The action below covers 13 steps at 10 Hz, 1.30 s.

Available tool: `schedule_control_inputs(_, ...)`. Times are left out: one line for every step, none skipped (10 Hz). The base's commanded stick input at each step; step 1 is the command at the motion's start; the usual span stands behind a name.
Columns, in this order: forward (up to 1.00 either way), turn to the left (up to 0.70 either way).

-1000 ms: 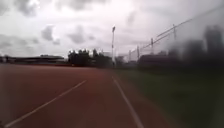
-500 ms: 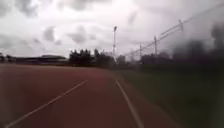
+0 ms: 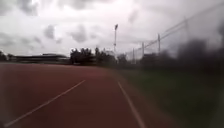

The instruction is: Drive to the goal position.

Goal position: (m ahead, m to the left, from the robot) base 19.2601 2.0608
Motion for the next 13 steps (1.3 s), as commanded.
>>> schedule_control_inputs(0.85,0.00)
schedule_control_inputs(0.85,0.00)
schedule_control_inputs(0.85,0.00)
schedule_control_inputs(0.85,0.00)
schedule_control_inputs(0.85,0.00)
schedule_control_inputs(0.85,0.00)
schedule_control_inputs(0.85,0.00)
schedule_control_inputs(0.85,0.00)
schedule_control_inputs(0.85,0.00)
schedule_control_inputs(0.85,0.00)
schedule_control_inputs(0.85,0.00)
schedule_control_inputs(0.85,0.00)
schedule_control_inputs(0.85,0.00)
